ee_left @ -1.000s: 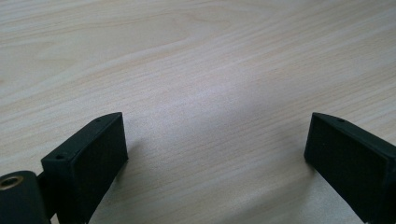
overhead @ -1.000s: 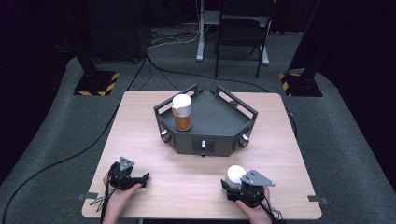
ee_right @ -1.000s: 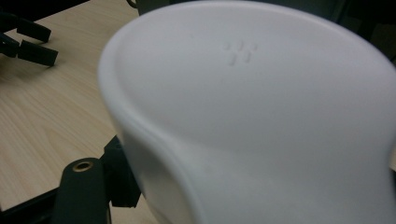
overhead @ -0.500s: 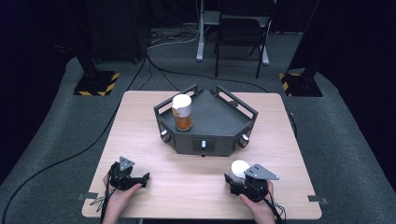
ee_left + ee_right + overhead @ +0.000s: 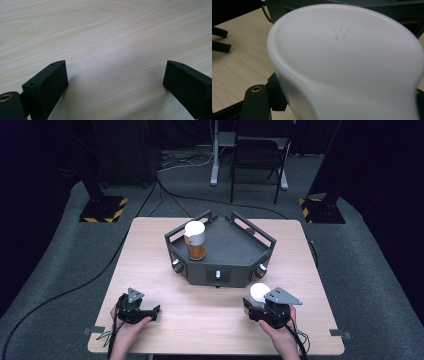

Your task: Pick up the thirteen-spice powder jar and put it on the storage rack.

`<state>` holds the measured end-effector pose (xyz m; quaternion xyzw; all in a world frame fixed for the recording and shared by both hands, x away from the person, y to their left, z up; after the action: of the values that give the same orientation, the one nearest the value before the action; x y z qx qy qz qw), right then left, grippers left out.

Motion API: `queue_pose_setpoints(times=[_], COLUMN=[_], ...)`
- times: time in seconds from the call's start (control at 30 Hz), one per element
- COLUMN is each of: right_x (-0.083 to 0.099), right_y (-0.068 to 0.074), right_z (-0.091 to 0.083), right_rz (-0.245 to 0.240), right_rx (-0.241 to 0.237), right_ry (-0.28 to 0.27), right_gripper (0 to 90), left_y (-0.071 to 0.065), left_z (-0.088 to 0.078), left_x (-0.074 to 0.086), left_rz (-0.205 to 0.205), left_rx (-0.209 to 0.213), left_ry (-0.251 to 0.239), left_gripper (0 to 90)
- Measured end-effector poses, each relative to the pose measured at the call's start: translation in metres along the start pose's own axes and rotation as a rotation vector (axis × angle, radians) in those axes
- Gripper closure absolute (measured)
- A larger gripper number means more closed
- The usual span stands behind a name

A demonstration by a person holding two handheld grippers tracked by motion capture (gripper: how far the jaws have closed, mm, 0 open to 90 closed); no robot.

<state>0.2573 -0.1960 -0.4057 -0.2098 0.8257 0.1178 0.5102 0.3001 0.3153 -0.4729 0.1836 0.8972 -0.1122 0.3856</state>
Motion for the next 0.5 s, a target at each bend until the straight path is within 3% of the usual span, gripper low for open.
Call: queue_pose_setpoints(times=[0.5], right_x=[-0.03], right_y=[-0.005], right_z=[-0.005], right_rz=[-0.026], right_rx=[0.024], right_ry=[0.013], right_gripper=[29.5], left_y=[0.0], left_z=[0.0], left_x=[0.0], left_rz=[0.0], left_rx=[0.0], left_ry=[0.0], left_gripper=[5.6])
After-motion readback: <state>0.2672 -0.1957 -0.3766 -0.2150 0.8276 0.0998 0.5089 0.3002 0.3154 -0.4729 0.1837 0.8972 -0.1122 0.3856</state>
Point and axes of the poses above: each handheld gripper's, and its own axes: z roughly forward along the jaws, x roughly out of its underside, y roughly to its left, the point moved 5 cm from there along z, roughly forward along the jaws, and after that the axes turned 4 degrees about x, right-handed, at the moved point
